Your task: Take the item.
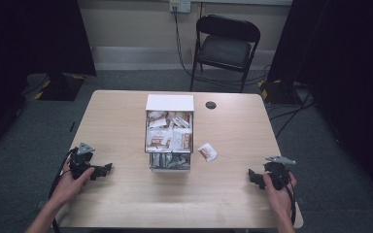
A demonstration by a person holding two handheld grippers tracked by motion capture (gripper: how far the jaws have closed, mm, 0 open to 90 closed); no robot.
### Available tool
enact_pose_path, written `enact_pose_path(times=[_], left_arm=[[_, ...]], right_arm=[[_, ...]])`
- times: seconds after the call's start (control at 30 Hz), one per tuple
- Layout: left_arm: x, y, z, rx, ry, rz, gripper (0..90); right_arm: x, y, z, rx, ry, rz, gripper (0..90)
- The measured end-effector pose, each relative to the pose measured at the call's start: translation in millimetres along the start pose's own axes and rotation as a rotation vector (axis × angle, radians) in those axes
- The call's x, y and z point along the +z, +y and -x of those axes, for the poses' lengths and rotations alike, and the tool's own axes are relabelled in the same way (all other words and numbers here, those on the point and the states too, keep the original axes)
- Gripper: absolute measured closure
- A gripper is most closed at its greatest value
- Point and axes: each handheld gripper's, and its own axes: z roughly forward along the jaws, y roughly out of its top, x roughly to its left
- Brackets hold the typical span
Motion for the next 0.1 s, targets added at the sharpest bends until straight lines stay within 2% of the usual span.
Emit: enact_pose_path(times=[0.03,0.1], left_arm=[[-0.2,0.1,-0.1,0.001,-0.001,-0.002,0.0],[-0.1,0.1,0.0,-0.001,-0.001,-0.002,0.0]], right_arm=[[1.6,-1.5,0.0,-0.001,0.003,0.019,4.2],[1.8,-1.5,0.2,-0.003,0.006,0.019,4.2]])
